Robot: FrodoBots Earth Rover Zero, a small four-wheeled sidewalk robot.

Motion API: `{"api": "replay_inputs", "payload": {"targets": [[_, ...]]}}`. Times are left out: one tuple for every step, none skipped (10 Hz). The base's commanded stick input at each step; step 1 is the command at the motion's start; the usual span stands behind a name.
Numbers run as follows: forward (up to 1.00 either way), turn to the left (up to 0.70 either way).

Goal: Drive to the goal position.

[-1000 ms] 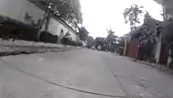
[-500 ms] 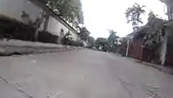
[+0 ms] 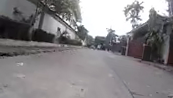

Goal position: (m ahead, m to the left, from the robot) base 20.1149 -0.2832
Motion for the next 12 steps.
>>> {"api": "replay_inputs", "payload": {"targets": [[1.0,0.04],[1.0,0.04],[1.0,0.04],[1.0,0.04],[1.0,0.04],[1.0,0.04],[1.0,0.04],[1.0,0.04],[1.0,-0.06],[1.0,-0.35],[1.0,-0.01],[1.0,0.04]]}}
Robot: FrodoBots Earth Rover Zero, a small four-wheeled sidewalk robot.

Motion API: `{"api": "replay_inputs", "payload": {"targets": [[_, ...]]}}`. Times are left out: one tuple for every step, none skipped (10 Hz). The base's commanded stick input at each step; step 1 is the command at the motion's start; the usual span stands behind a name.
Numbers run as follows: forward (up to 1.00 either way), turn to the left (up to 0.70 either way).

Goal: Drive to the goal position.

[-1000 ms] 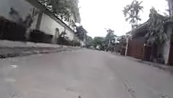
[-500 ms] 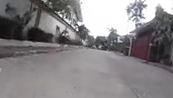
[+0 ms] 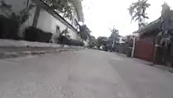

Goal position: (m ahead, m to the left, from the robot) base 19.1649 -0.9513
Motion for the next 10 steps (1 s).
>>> {"api": "replay_inputs", "payload": {"targets": [[1.0,0.04],[1.0,0.04],[1.0,0.04],[1.0,0.04],[1.0,0.04],[1.0,0.04],[1.0,-0.15],[1.0,-0.36],[1.0,-0.28],[1.0,0.03]]}}
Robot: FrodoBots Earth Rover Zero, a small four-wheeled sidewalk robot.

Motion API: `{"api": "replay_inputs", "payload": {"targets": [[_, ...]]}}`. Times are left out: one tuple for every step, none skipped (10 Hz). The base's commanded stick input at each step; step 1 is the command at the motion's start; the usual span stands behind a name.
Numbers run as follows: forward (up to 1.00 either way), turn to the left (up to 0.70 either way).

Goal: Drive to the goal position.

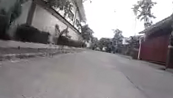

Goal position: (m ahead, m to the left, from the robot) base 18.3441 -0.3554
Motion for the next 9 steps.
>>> {"api": "replay_inputs", "payload": {"targets": [[1.0,0.04],[1.0,-0.21],[1.0,-0.36],[1.0,-0.23],[1.0,-0.02],[1.0,-0.24],[1.0,-0.36],[1.0,-0.23],[1.0,-0.09]]}}
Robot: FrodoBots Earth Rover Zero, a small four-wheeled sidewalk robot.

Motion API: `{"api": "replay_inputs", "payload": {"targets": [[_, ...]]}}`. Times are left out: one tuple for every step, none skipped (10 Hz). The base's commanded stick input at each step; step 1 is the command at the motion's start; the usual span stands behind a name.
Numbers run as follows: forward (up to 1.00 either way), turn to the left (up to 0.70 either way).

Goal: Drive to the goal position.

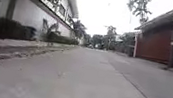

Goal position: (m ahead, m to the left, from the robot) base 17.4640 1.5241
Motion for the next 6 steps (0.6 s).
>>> {"api": "replay_inputs", "payload": {"targets": [[1.0,-0.35],[1.0,-0.15],[1.0,-0.01],[1.0,-0.2],[1.0,-0.01],[1.0,-0.29]]}}
